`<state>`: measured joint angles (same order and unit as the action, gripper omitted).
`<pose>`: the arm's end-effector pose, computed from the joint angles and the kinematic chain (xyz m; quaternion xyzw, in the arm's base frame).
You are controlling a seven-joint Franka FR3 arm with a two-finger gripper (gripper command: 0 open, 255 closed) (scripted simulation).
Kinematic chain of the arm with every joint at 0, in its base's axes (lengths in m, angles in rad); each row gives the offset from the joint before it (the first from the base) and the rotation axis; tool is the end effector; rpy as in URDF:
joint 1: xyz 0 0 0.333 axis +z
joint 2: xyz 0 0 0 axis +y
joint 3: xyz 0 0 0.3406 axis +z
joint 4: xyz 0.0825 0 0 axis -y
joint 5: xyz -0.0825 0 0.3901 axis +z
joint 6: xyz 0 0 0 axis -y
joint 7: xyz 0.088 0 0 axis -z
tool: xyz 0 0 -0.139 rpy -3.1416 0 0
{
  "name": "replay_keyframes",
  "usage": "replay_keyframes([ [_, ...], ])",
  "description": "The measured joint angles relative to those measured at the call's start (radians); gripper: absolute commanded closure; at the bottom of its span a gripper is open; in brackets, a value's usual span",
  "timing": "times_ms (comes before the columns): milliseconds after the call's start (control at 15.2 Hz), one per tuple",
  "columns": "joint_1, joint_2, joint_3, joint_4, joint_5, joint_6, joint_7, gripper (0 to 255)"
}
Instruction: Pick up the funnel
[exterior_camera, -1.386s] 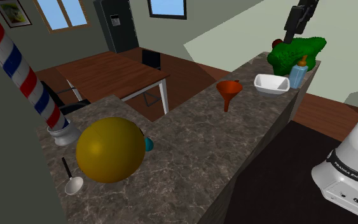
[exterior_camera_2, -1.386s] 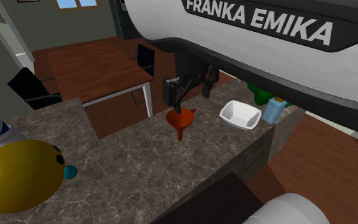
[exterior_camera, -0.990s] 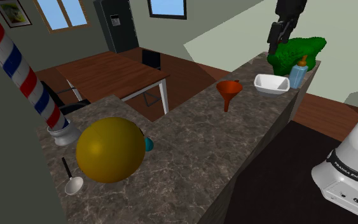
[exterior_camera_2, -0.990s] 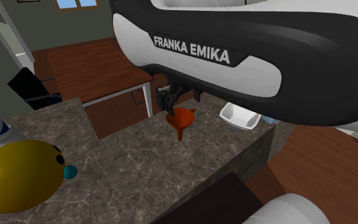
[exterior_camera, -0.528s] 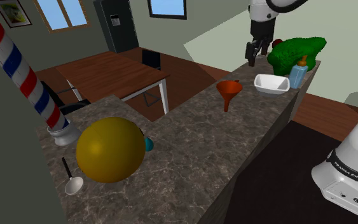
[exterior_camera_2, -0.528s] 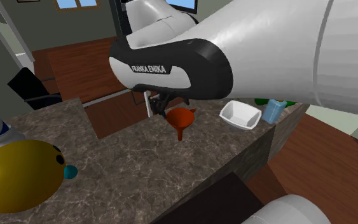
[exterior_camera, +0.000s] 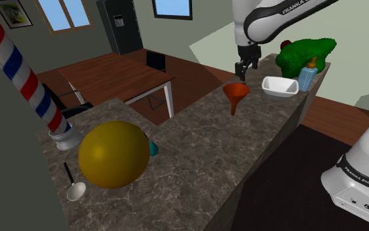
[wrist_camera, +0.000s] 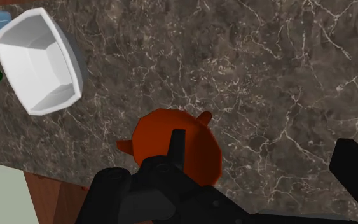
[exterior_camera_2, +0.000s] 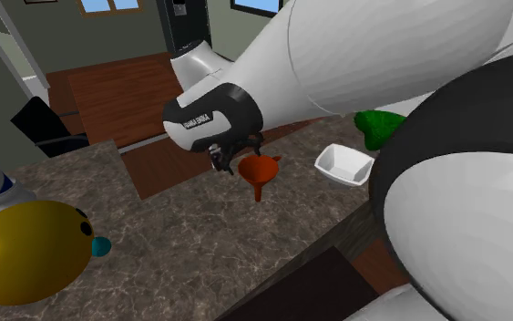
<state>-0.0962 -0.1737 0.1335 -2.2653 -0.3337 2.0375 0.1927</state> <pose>0.4852 -0.0086 0.4206 0.9871 0.0009 -0.0102 0.1597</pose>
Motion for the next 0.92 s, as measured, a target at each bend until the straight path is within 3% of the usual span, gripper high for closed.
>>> replay_keyframes([
  [462, -0.011, 0.287, 0.002, 0.161, -0.146, 0.056, 0.124, 0],
  [924, 0.005, 0.572, -0.037, 0.386, -0.266, 0.052, 0.202, 0],
])
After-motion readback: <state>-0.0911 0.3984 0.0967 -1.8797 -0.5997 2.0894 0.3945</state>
